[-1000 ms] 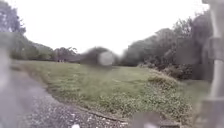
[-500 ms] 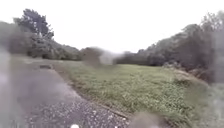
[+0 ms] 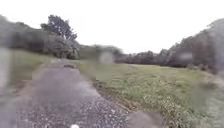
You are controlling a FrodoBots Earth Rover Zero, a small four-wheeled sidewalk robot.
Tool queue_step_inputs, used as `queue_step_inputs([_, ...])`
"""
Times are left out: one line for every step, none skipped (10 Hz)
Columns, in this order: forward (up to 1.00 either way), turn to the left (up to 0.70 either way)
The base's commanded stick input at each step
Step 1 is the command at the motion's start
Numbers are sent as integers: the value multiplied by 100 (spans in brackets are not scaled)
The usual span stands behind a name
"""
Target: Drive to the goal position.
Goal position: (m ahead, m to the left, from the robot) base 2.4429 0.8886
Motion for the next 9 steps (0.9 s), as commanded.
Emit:
queue_step_inputs([70,0])
queue_step_inputs([70,0])
queue_step_inputs([70,0])
queue_step_inputs([70,0])
queue_step_inputs([70,0])
queue_step_inputs([70,0])
queue_step_inputs([70,0])
queue_step_inputs([70,0])
queue_step_inputs([70,0])
